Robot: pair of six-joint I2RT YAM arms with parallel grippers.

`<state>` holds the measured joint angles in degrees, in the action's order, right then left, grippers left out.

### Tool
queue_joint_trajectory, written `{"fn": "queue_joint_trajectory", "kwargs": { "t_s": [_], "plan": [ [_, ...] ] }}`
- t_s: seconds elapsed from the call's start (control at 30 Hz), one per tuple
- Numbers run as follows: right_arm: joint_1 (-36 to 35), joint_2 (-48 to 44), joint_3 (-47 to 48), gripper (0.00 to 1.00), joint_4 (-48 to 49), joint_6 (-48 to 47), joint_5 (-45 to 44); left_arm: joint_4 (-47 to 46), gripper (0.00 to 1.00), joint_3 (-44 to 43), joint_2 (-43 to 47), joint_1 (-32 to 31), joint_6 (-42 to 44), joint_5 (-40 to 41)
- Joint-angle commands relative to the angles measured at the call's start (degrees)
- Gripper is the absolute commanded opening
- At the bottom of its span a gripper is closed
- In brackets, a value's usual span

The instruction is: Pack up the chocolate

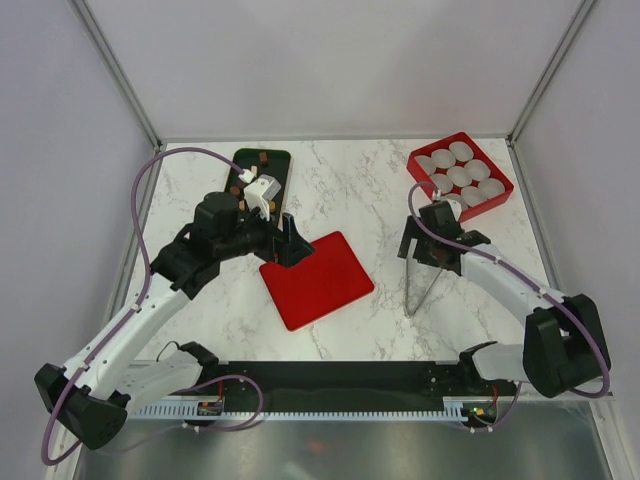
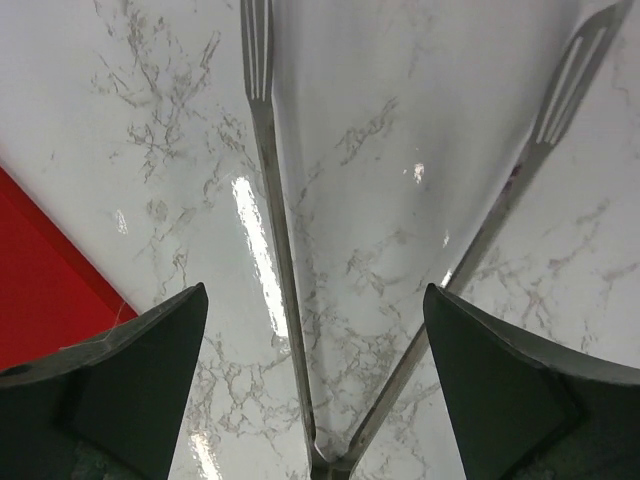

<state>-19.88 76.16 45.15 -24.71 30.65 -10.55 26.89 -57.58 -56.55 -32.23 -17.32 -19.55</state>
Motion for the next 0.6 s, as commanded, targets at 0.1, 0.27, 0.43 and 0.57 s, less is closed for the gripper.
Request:
{"fn": "queue_joint_trajectory", "kwargs": {
  "t_s": [0.1, 0.27, 0.43, 0.57],
  "plan": [
    [0.02, -4.44, 3.46, 0.98, -12.36, 13.63, -7.47, -1.58, 1.00, -1.92, 0.48, -0.03, -0.08, -0.31],
    [0.02, -3.65, 2.23, 0.98, -13.44, 17.24, -6.68, -1.50, 1.00, -2.01, 0.92, -0.03, 0.01, 0.04],
    [-0.07, -3.39, -1.11, 0.98, -8.87, 15.49, -5.45, -1.50, 1.00, -1.92, 1.01, -0.03, 0.10, 0.48],
    [-0.34, -4.35, -3.57, 0.98, -4.57, 11.89, -2.20, -1.58, 1.00, -1.92, 1.01, -0.03, 0.10, 0.30]
  ]
}}
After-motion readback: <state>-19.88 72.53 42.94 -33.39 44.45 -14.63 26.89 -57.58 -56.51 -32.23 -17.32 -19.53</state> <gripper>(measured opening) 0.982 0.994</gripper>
